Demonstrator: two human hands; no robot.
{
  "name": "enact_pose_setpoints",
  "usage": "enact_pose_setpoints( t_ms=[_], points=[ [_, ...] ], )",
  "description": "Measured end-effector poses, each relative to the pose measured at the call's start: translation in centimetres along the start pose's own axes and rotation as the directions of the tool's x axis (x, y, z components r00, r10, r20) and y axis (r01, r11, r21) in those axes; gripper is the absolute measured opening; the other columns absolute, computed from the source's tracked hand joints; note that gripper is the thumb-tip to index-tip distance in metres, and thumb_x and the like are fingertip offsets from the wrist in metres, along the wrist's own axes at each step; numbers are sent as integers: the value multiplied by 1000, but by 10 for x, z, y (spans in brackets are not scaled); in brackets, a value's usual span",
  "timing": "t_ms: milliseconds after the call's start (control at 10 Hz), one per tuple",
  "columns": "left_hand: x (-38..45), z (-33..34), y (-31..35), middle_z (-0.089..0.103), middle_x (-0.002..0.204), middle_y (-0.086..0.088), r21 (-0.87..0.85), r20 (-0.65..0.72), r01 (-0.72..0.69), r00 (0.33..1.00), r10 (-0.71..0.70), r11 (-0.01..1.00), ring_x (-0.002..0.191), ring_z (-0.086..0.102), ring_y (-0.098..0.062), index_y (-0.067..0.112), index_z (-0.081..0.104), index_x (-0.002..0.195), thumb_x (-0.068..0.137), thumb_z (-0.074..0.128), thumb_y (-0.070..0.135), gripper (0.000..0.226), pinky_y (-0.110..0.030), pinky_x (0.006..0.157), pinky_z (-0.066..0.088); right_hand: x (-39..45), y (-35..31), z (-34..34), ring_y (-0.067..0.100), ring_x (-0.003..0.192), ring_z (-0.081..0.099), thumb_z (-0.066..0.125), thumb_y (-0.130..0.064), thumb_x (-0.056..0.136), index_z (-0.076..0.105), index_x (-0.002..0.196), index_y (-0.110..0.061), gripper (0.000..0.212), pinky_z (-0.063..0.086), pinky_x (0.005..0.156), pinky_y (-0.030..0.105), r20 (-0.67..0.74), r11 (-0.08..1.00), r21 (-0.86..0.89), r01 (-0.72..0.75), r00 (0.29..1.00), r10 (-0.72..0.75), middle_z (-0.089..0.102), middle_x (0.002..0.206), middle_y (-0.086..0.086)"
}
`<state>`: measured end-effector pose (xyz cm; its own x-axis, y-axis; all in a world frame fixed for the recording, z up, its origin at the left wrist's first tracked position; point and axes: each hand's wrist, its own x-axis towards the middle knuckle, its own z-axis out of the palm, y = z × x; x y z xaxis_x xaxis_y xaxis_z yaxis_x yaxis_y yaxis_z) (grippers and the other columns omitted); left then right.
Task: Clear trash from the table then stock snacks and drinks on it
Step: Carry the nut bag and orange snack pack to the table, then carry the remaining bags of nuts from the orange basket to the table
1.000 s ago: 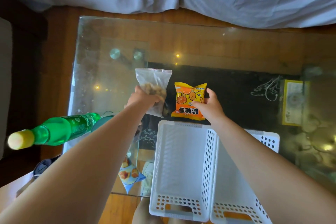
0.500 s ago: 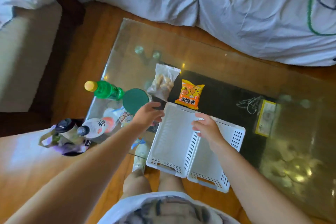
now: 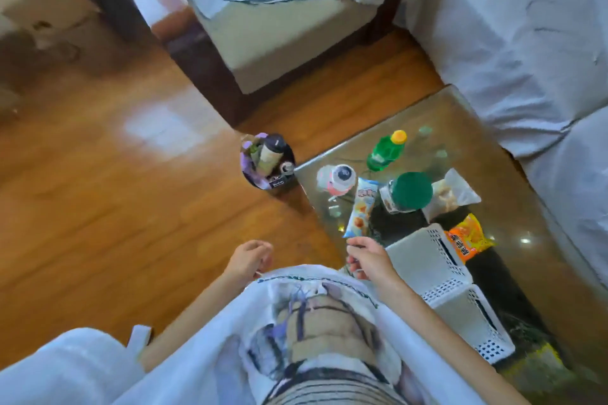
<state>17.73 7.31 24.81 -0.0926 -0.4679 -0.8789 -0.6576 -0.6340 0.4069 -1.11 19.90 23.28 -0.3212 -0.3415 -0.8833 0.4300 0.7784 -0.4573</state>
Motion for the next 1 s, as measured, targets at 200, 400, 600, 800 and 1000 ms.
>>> enact_pose_setpoints(
  t_ms=[200,400,600,800,1000],
  points=[
    [1,-125,-74,52,65,-8,-298,-149,121,974,-171,947,53,44,-17,11,55,73,92,50,7,20,-23,48,32,1,-24,84,11,45,51,46,-5,92,52,101,-11,13,38,37,16,-12,978,-209,0,1000,-3,53,67,7],
    [10,-222,-127,54,72,-10,-585,-139,222,920,-367,780,58,45,-19,3,55,83,94,50,10,14,-27,53,35,-3,-31,161,18,57,49,45,-5,93,50,109,-7,17,39,39,17,-42,959,-277,-58,998,48,54,71,11],
    [25,-286,-134,61,96,-12,-656,-160,203,904,-397,727,70,52,-17,3,55,104,94,52,19,19,-30,71,46,-1,-55,228,18,61,54,45,-7,94,52,107,-8,15,45,48,21,-49,928,-372,-10,999,-9,59,77,11],
    [49,-342,-109,58,74,-4,-776,-128,136,922,-365,615,59,48,-12,12,56,99,93,54,21,11,-23,56,45,24,-99,304,21,67,56,49,-5,91,56,108,-4,18,45,58,26,-10,841,-541,5,1000,-12,61,90,17],
    [71,-406,-114,56,72,-3,-880,-146,81,891,-430,467,57,48,-12,13,56,109,95,50,19,16,-21,53,41,76,-167,414,14,64,52,48,2,90,57,109,6,21,45,76,31,129,717,-687,116,991,-37,57,76,9]
  ],
)
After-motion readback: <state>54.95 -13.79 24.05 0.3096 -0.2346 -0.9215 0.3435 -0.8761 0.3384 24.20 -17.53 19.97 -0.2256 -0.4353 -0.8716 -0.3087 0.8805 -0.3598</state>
